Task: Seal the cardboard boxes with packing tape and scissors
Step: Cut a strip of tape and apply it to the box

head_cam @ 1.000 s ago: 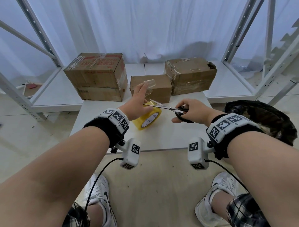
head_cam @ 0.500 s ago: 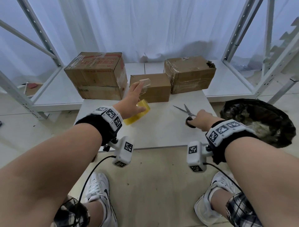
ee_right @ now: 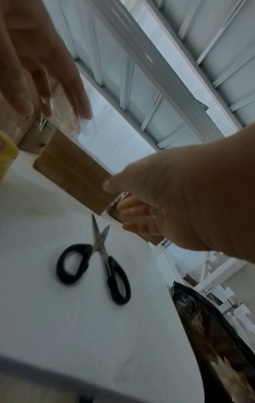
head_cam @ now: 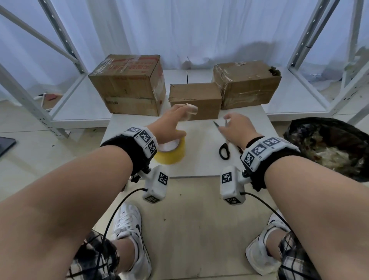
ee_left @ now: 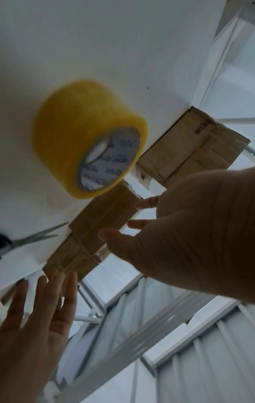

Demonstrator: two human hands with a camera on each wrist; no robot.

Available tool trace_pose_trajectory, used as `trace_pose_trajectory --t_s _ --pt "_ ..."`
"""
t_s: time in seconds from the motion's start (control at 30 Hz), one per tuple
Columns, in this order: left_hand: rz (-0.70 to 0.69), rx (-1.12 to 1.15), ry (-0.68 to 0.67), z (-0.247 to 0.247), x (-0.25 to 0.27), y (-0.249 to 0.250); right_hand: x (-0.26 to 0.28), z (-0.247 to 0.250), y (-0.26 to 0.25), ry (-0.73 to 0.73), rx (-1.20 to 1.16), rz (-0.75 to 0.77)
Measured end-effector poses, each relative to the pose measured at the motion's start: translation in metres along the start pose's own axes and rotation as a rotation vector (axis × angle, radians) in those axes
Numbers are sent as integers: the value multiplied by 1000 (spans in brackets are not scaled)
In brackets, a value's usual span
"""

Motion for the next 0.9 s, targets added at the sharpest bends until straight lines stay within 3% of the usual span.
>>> trace_pose_trajectory --t_s 0.13,0.3,0.43,0.7,0.9 --pt "2 102 -18 34 -4 13 0 26 -41 -42 -46 263" --pt "111 193 -17 73 -18 17 -12 56 -86 -54 9 406" --pt "120 191 -58 79 -35 9 -36 49 -99 -85 18 435" --pt "141 168 -66 67 -53 -17 -75 37 -99 37 -69 443" --pt "156 161 -60 63 -50 -25 -87 27 -93 17 -67 430"
Point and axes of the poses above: each hand's wrist, its own x-axis away from the middle knuckle, its own z-axis out of the back of the hand, y = z × x, the point moved 5 cm from there along -x, towards the middle knuckle, and after that the axes turned 12 degrees about -y, right-handed, at the moved point
